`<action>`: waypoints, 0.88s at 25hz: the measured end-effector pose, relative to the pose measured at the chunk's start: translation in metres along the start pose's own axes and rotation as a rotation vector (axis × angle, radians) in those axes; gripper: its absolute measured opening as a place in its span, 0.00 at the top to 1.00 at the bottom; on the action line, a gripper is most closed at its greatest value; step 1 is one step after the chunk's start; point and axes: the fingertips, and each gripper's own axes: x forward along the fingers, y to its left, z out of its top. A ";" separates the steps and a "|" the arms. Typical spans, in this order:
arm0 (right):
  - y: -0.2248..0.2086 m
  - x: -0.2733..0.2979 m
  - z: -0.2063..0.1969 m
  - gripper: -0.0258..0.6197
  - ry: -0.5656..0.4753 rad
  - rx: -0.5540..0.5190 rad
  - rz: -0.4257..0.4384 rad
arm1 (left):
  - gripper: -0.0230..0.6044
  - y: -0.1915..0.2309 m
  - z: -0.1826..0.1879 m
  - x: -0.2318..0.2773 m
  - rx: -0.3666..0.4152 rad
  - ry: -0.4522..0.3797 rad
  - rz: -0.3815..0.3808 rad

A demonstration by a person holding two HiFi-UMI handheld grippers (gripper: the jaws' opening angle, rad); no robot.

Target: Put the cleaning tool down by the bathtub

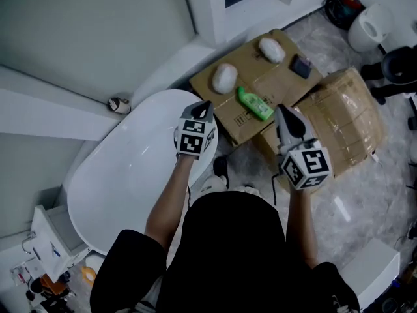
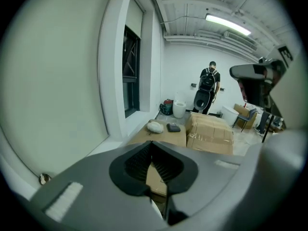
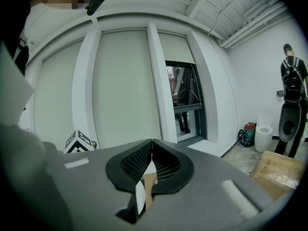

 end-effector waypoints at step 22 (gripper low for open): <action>0.029 -0.119 0.035 0.95 -0.117 -0.111 0.116 | 0.97 -0.107 0.071 -0.163 -0.051 -0.334 0.060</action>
